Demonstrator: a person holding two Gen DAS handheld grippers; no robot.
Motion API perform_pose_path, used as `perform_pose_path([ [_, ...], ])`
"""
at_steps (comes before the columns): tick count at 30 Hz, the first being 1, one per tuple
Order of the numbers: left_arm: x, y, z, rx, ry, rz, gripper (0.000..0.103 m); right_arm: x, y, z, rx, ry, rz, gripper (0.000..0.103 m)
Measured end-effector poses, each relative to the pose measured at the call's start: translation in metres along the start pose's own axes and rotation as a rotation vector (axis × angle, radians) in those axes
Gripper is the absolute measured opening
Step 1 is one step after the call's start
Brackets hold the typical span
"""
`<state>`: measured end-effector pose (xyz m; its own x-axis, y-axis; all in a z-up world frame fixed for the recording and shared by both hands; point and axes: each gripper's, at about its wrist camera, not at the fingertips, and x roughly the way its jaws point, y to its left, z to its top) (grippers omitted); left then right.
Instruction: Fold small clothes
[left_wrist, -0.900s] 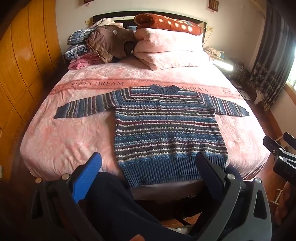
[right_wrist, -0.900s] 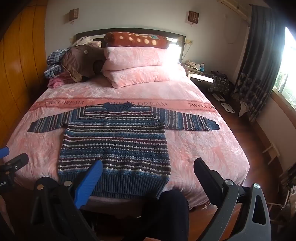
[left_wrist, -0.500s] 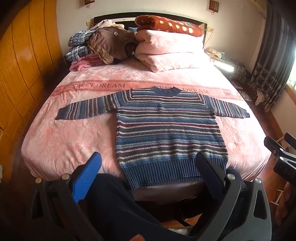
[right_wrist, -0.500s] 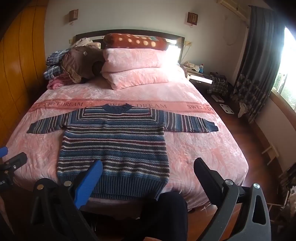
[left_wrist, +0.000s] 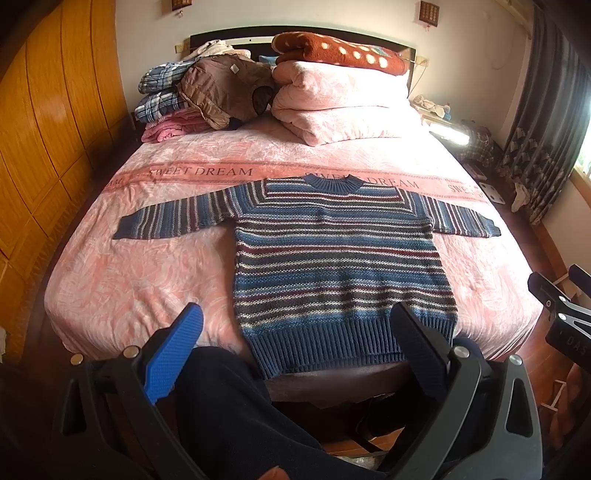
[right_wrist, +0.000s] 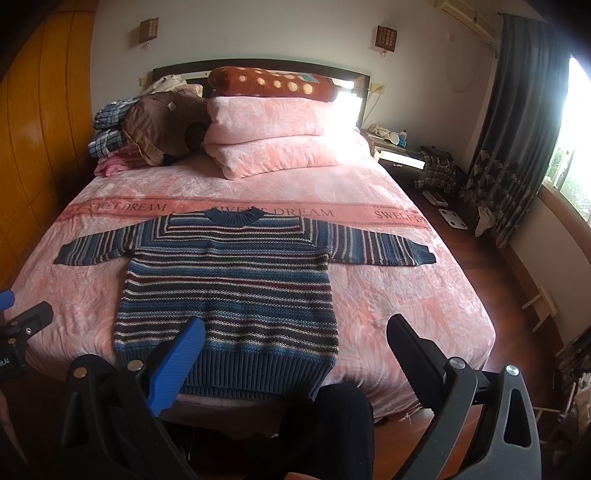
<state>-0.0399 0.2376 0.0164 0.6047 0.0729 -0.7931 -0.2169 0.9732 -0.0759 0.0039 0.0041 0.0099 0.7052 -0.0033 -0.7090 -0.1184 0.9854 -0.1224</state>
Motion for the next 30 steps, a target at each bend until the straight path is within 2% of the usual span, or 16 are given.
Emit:
perform_pose_path([
  [30,0.009,0.003,-0.008,-0.001,0.004,0.019,0.100,0.007,-0.001,-0.016,0.000,0.004,0.005,0.099],
])
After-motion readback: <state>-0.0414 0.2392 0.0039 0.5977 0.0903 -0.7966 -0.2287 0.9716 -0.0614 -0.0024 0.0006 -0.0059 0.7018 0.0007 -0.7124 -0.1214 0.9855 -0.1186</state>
